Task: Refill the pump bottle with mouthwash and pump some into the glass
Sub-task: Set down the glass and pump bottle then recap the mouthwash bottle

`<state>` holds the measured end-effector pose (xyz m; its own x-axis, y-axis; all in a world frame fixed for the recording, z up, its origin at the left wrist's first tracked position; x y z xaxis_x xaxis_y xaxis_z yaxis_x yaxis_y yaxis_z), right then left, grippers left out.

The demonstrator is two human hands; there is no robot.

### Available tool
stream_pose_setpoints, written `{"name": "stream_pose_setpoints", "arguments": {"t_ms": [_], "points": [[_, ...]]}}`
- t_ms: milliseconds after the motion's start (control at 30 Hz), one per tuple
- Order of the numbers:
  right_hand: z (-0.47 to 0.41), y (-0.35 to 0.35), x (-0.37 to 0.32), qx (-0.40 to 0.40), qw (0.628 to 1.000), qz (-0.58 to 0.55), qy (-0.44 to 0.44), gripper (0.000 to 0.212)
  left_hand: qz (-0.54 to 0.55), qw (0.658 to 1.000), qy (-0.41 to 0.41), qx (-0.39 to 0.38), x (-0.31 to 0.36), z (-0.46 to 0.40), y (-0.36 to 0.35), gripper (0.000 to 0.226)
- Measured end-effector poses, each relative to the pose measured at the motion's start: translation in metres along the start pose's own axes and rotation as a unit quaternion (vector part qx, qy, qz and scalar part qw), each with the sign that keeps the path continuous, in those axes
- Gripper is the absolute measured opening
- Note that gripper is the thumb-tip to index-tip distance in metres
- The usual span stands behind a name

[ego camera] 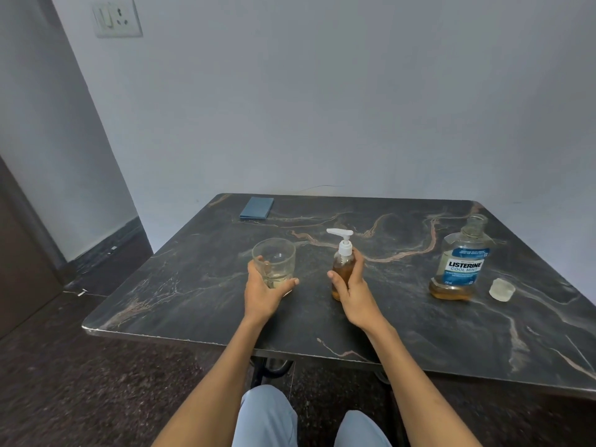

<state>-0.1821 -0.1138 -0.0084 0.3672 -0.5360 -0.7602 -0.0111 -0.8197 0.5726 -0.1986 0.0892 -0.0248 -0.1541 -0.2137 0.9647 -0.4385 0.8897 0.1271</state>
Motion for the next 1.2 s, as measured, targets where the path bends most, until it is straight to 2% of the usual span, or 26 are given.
{"name": "stream_pose_setpoints", "arguments": {"t_ms": [133,233,533,700,1033,1200], "points": [[0.001,-0.002,-0.002,-0.007,1.000,0.017,-0.017,0.058,-0.044,0.999,0.015,-0.005,-0.001,0.006,-0.001,0.082],[0.004,-0.003,-0.002,-0.013,0.999,0.030,-0.021,0.047,-0.062,0.998,0.018,-0.015,-0.001,0.010,-0.002,0.083],[0.005,-0.007,0.006,-0.021,0.998,0.046,-0.036,0.047,-0.093,0.995,-0.019,-0.025,0.003,0.015,-0.005,0.081],[0.006,-0.006,0.005,-0.024,0.998,0.042,-0.038,0.061,-0.079,0.996,-0.033,-0.023,0.002,0.015,-0.004,0.076],[0.007,-0.005,0.007,-0.037,0.998,-0.003,-0.054,0.052,-0.049,0.998,-0.033,-0.011,-0.008,0.011,-0.002,0.067],[0.004,-0.006,0.011,-0.023,0.996,-0.039,-0.073,0.038,-0.010,0.999,-0.050,-0.011,-0.008,0.005,-0.002,0.063]]}}
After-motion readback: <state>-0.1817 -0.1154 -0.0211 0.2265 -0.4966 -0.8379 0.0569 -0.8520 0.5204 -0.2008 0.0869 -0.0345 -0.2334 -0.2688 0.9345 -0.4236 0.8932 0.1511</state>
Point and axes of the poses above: each hand's wrist, its own z-axis away from the middle knuckle, its own y-axis out of the back of the hand, x = y × z, the point moved 4 cm from there along -z, towards the middle knuckle, and after that the axes turned 12 degrees about z, right-handed, at the moved point
